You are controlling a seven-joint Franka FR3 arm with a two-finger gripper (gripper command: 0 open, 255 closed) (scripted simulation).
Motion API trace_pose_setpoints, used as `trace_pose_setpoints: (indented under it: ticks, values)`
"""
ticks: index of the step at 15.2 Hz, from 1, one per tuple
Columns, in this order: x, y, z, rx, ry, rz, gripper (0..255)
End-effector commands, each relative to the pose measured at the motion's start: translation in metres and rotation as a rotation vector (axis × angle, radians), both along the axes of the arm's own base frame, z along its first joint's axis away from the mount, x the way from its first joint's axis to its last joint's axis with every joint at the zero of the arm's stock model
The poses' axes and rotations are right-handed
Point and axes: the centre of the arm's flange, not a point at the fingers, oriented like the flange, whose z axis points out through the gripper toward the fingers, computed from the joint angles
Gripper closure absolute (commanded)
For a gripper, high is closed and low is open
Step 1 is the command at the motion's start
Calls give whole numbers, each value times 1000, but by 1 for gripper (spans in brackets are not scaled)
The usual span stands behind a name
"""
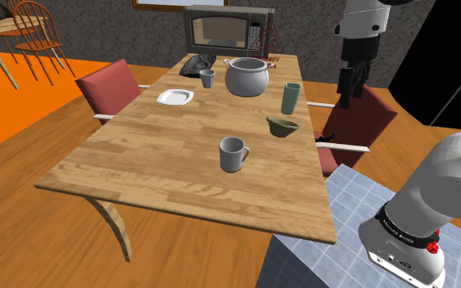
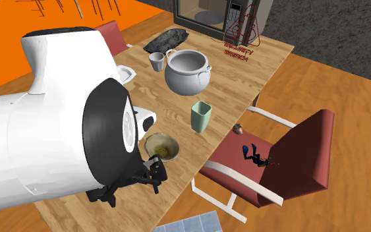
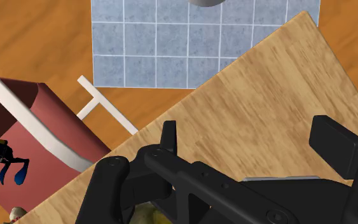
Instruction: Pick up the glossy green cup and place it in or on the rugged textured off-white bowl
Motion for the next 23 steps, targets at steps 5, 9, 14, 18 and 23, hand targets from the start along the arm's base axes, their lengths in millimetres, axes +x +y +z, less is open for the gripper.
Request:
trace_pose_setpoints:
  ticks: [5,9,14,18,23]
  values:
    - [38,-28,-17,-1,-23,-4,0]
    - [76,-56,-33,-3,-46,-8,0]
    - [124,-91,-52,-4,-74,-13,0]
    - [162,-119,-66,-6,-97,-17,0]
    - [210,-155,-82,-7,-126,-22,0]
